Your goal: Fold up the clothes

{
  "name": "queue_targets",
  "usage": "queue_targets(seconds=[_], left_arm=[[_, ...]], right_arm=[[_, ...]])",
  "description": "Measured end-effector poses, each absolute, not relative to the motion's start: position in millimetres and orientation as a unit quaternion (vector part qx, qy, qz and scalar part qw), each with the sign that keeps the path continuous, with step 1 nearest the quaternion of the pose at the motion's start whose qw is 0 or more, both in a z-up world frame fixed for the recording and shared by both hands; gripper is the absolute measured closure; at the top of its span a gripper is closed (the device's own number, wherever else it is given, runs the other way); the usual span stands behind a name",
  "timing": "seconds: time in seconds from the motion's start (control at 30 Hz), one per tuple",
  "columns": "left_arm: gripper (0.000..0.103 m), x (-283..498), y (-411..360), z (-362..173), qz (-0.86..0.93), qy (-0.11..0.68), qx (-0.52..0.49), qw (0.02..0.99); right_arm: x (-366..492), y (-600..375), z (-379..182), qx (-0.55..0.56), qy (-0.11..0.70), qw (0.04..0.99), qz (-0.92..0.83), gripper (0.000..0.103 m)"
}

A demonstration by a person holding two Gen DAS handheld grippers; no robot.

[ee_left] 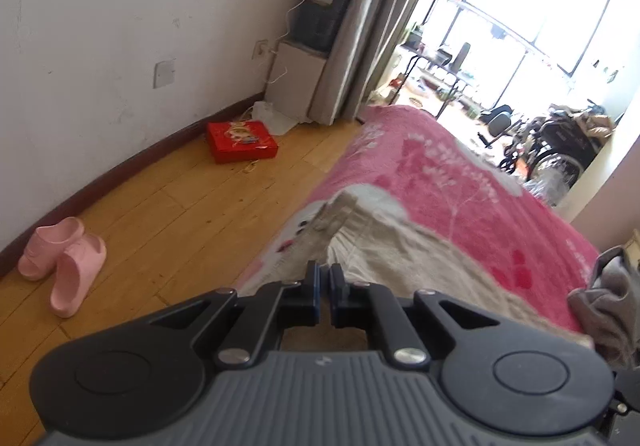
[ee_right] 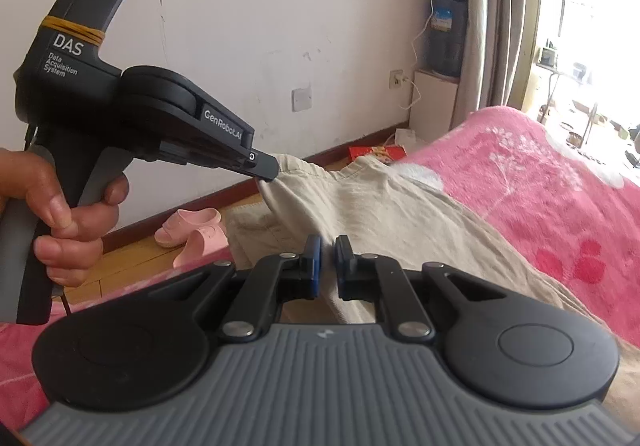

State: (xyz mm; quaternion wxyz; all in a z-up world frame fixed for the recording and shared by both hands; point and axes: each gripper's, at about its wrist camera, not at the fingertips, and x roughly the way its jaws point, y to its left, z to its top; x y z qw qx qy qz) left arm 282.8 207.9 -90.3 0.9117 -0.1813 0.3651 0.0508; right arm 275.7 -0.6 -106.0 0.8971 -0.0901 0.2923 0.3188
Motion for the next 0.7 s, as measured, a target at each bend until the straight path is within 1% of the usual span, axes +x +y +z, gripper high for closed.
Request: queue_targets(seconds=[0.1,0.17,0.23,0.27,0.3,0.37,0.4,0.43,0.47,0.57,0.6,0.7], left_arm=[[0.097,286.7,211.2,-109.8,0.061,0.386,-0.17,0.905],[0.097,291.2,210.1,-127.0,0.068,0.406,-0.151,0.899],[0.094,293.6,204.5,-136.7,0.069,0.413,-0.124,0.899],[0.092,293.8,200.6,-135.1,0.07,0.413,-0.106,0.902],[0.085,293.9,197.3,-133.2,0.071,0.413,-0.09,0.904],[0.078,292.1,196.3,-125.6,0.08,0.414,-0.078,0.904],[0.072,290.8,196.3,-121.7,0.085,0.413,-0.073,0.904],[0.069,287.6,198.4,-116.7,0.094,0.408,-0.073,0.905],[0.065,283.9,199.1,-110.6,0.104,0.4,-0.071,0.908],[0.065,278.9,194.0,-95.6,0.114,0.374,-0.07,0.918],[0.063,280.8,189.7,-91.9,0.106,0.368,-0.076,0.92],[0.063,300.0,162.1,-97.0,0.062,0.379,-0.071,0.921]], right_arm=[[274.4,5.1,-107.7,-0.088,0.292,0.896,0.323,0.097],[277.0,11.2,-123.2,-0.095,0.309,0.89,0.322,0.096],[277.9,14.6,-137.1,-0.095,0.319,0.887,0.32,0.094],[276.8,14.0,-141.7,-0.091,0.317,0.888,0.319,0.092],[274.5,10.0,-138.8,-0.084,0.316,0.889,0.32,0.091],[269.3,0.4,-129.5,-0.068,0.313,0.891,0.32,0.086],[265.2,-11.5,-121.7,-0.049,0.311,0.894,0.318,0.084],[261.8,-23.8,-114.3,-0.028,0.312,0.896,0.314,0.081],[258.7,-39.5,-107.1,-0.003,0.317,0.897,0.307,0.08],[247.9,-104.1,-91.8,0.085,0.337,0.901,0.259,0.08],[242.5,-127.6,-90.2,0.115,0.343,0.903,0.23,0.08],[231.2,-197.1,-91.8,0.191,0.355,0.906,0.13,0.079]])
